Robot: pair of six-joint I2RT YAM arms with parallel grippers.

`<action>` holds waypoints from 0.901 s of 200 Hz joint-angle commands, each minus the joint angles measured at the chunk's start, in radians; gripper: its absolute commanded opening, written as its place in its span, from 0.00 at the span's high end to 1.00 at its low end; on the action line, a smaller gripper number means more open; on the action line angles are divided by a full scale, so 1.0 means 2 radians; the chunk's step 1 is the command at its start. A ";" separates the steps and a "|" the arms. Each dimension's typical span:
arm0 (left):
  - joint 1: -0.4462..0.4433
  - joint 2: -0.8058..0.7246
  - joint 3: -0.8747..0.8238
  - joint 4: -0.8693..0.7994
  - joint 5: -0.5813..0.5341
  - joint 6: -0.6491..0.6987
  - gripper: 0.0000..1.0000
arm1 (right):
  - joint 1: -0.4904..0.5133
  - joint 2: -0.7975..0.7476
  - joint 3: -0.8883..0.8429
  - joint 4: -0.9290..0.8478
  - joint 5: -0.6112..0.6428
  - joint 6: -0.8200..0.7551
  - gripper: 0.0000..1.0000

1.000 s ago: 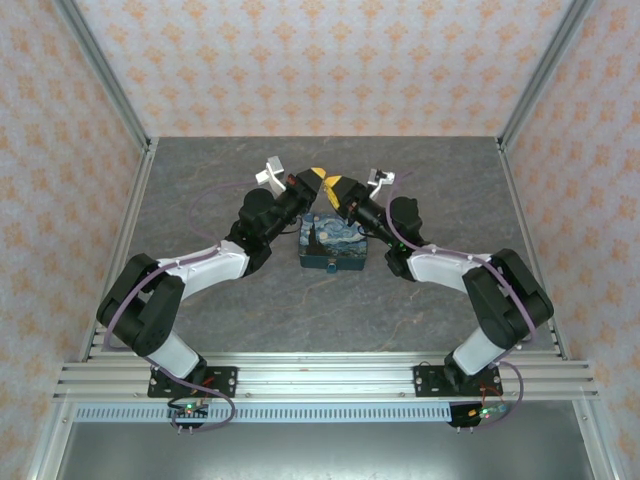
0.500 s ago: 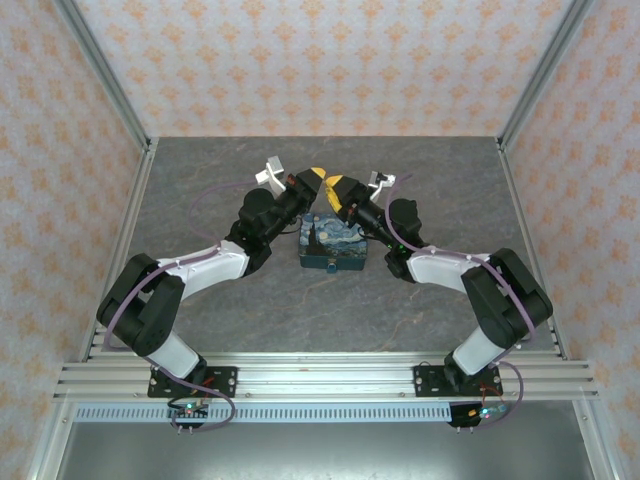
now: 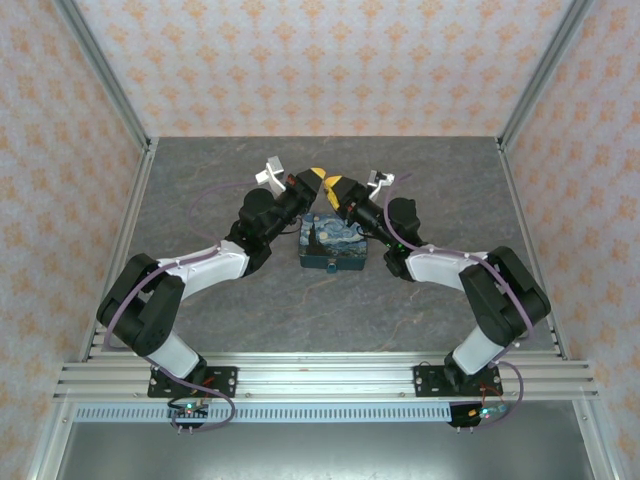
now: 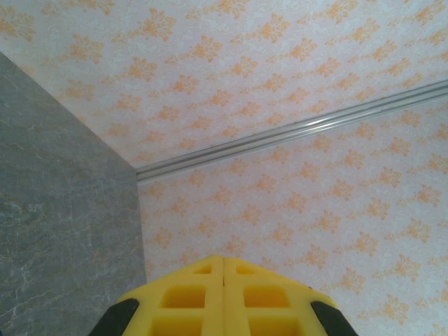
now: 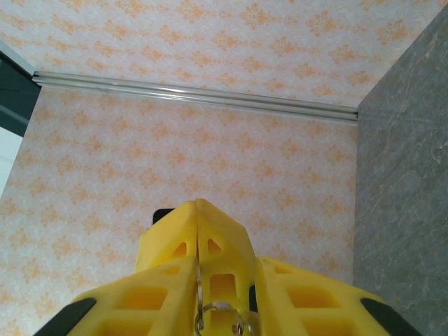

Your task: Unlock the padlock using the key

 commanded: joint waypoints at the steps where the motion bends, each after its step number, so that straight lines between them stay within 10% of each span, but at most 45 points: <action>1: 0.000 0.003 -0.001 0.019 -0.009 -0.001 1.00 | 0.003 0.006 0.013 0.029 -0.001 -0.001 0.76; 180: -0.002 -0.008 -0.011 0.012 -0.022 0.002 1.00 | 0.008 -0.002 -0.028 0.030 0.022 -0.009 1.00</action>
